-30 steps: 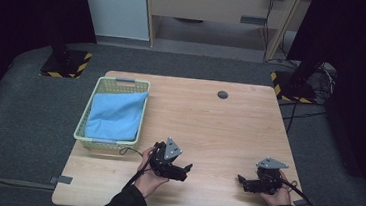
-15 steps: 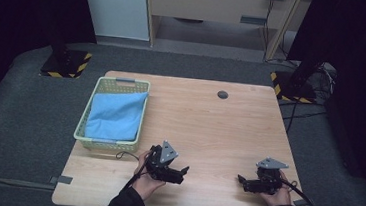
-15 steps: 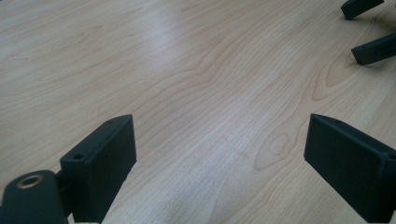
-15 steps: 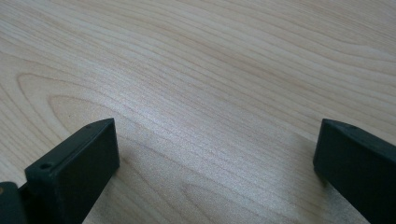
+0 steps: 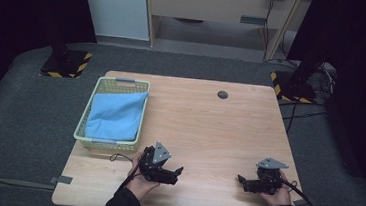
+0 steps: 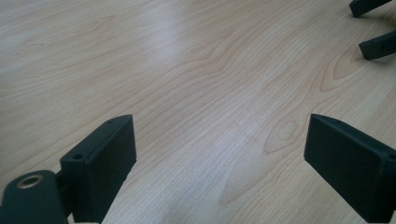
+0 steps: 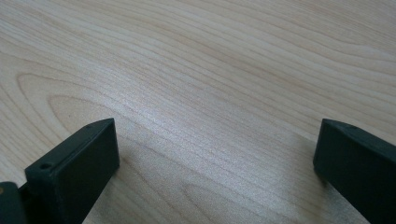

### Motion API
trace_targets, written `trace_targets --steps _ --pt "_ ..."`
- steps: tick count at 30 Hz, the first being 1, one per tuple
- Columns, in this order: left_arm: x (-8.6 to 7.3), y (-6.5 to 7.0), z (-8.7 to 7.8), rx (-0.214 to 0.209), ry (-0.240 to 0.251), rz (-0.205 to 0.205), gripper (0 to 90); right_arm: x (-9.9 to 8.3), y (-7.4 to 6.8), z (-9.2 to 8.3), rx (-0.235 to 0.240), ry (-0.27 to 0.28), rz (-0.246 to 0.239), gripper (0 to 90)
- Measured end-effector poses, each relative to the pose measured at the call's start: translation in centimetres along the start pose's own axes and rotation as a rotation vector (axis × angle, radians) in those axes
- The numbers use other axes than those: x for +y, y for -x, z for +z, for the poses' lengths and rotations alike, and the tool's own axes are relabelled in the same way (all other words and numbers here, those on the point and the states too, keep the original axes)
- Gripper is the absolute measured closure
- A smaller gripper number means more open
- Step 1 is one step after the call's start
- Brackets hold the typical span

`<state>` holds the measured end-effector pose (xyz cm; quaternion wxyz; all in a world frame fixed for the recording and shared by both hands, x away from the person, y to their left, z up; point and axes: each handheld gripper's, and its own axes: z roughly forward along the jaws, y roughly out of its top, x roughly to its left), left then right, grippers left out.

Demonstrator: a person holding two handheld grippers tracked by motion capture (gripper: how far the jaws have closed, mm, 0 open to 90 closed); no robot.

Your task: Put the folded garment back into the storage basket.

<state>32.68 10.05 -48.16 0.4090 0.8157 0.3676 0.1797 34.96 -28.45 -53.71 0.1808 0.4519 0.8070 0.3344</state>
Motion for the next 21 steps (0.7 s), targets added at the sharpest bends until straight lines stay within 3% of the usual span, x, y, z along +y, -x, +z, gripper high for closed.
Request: trace_targets --steps 21 --pt "-1.0 -1.2 -1.2 0.021 0.003 -0.02 8.3 0.0 0.0 0.0 0.0 0.0 0.0 0.3"
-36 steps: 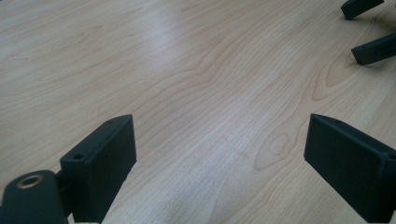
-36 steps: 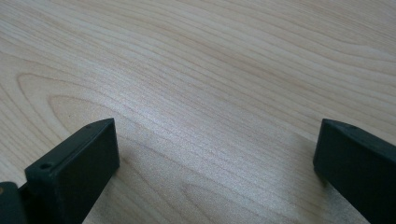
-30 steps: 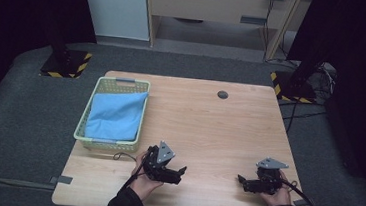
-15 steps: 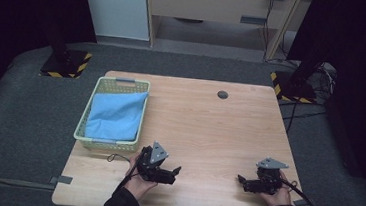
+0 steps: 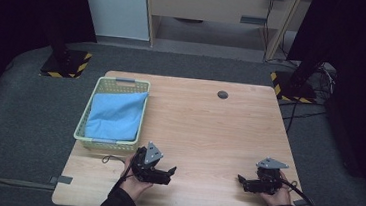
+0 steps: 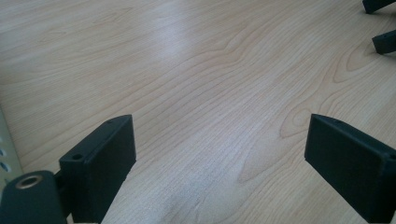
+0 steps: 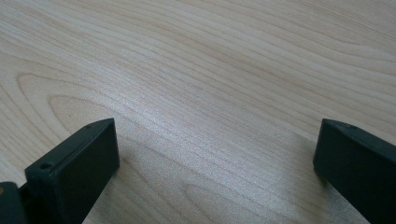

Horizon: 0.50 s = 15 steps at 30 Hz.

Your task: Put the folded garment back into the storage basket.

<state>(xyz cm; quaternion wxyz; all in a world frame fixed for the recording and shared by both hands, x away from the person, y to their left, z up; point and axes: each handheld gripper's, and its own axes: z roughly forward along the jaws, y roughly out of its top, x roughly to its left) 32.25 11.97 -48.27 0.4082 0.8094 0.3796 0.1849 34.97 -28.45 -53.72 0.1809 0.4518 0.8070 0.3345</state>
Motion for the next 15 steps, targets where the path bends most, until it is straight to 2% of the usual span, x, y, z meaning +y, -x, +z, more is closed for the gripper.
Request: trace_targets --steps 7,15 --pt "-0.5 -0.6 -0.6 0.022 -0.004 0.002 8.2 0.0 0.0 0.0 0.0 0.0 0.001 0.3" --pt "-0.9 -1.3 -1.2 0.038 -0.003 -0.017 8.1 0.0 0.0 0.0 0.0 0.0 0.001 0.3"
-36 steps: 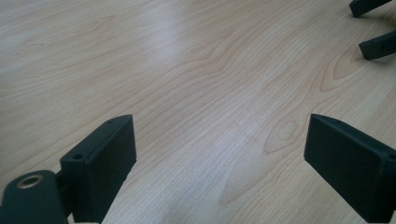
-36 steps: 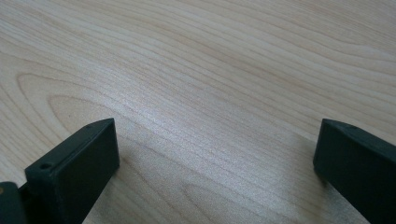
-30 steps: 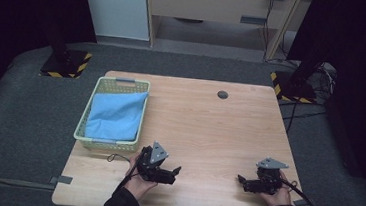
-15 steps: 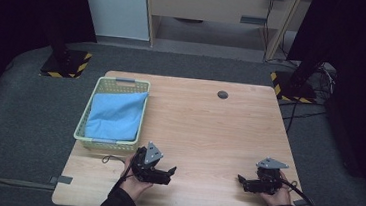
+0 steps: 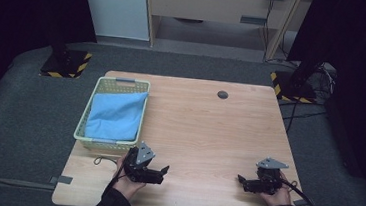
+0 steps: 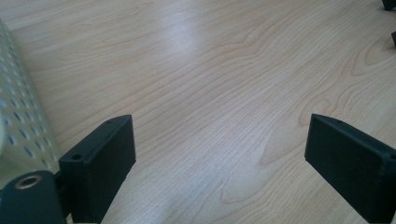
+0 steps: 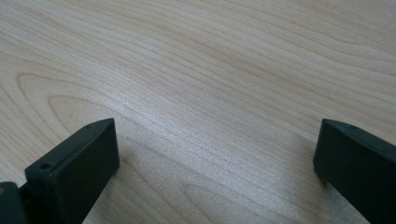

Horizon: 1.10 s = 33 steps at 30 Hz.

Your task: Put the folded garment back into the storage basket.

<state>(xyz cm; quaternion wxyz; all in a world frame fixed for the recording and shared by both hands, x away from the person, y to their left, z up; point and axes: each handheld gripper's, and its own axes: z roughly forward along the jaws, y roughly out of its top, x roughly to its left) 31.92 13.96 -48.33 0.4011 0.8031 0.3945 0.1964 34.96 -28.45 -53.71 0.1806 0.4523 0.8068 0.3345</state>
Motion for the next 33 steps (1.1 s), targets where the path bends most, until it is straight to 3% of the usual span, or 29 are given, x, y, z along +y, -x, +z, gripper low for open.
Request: trace_targets --steps 33 --pt "-1.9 -2.8 -1.8 0.058 -0.016 -0.053 7.9 0.0 0.0 0.0 0.0 0.0 -0.001 0.3"
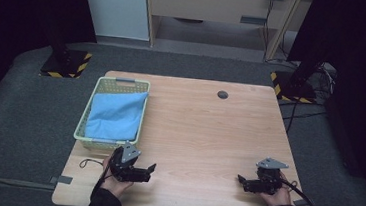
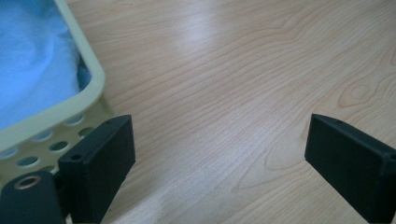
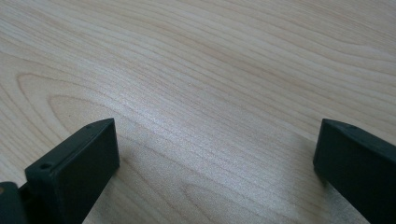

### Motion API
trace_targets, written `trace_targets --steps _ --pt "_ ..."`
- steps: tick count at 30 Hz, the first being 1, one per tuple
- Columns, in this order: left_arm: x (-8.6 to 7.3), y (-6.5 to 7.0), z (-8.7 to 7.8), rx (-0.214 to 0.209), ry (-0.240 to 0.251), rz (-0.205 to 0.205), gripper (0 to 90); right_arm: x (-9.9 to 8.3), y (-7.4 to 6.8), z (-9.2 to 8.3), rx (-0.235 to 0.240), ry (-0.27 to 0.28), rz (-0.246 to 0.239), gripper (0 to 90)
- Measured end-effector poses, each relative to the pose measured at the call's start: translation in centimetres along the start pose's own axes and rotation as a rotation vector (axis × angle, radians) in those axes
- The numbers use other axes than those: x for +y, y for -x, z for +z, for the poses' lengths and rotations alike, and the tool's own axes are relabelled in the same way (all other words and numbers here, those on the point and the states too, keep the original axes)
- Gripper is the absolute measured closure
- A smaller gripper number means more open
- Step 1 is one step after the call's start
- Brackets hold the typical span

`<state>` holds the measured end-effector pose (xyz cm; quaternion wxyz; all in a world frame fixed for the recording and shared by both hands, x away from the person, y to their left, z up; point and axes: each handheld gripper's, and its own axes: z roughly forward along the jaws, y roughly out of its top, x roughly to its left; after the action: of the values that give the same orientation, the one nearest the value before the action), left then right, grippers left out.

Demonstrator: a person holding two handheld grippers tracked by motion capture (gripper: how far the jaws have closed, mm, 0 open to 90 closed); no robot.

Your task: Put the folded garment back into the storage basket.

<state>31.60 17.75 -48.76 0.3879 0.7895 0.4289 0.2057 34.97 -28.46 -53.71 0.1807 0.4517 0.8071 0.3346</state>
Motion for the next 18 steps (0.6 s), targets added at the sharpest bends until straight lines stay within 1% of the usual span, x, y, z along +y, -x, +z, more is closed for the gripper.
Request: trace_targets --steps 5,10,16,18 --pt "-0.4 -0.7 -0.4 0.014 0.003 -0.019 7.9 0.0 0.0 0.0 0.001 0.0 0.0 0.3" --pt "-0.6 -1.1 -0.6 0.015 0.002 -0.021 7.9 0.0 0.0 0.0 0.0 0.0 0.0 0.3" --pt "-0.9 -1.6 -0.7 0.028 0.001 -0.028 7.8 0.0 0.0 0.0 0.0 0.001 -0.001 0.3" --pt "-0.9 -1.7 -0.8 0.037 -0.005 -0.019 7.8 0.0 0.0 0.0 0.001 0.001 -0.001 0.3"
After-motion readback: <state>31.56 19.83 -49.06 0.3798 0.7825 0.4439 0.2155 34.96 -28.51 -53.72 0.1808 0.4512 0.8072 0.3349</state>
